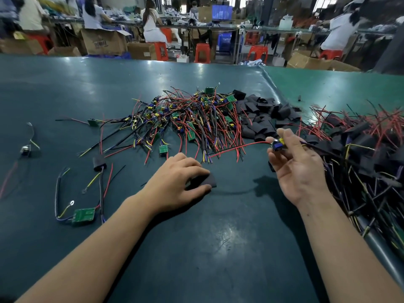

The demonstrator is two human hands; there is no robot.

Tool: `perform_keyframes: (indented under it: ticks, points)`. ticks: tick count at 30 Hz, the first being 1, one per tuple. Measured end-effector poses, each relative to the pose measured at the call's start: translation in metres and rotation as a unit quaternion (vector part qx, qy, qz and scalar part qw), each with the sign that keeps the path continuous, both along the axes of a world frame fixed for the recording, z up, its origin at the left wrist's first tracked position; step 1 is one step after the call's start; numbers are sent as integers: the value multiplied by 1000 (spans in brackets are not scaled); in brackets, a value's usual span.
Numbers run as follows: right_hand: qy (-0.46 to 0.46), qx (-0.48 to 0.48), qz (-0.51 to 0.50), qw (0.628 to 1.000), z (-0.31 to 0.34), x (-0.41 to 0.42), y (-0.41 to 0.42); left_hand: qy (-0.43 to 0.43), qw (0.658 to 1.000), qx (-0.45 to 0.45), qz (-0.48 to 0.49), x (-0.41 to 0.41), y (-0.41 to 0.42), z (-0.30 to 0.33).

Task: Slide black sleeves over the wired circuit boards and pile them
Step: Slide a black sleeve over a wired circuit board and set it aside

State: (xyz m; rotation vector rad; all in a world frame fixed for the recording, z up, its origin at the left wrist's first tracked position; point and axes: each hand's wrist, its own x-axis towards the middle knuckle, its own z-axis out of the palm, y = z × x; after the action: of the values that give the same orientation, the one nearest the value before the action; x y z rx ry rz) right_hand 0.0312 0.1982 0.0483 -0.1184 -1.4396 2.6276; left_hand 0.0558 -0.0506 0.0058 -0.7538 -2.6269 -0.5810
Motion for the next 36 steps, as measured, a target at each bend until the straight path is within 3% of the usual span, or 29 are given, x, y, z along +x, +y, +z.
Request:
perform_keyframes:
  ticks: [6,12,19,25,33,36]
  points:
    - [-1,40,31,999,-1,0,-2,61,998,25,-24,5,6,2]
    - [-1,27,21,999,-3,-1,-1,-17,968,249,5,2,1,-1]
    - [-2,-12,34,999,-1,-1,-2,-20,943,333,12,-2,-2,-3]
    - [0,-45,47,998,1,0,0,-28,939,342,25,-3,-2,-2]
    - [-20,15,79,997,-2,1,-5,-21,943,332,19,-4,0,-4]
    - [-8,37,95,995,-3,2,-7,12,957,290,10,-1,1,-2]
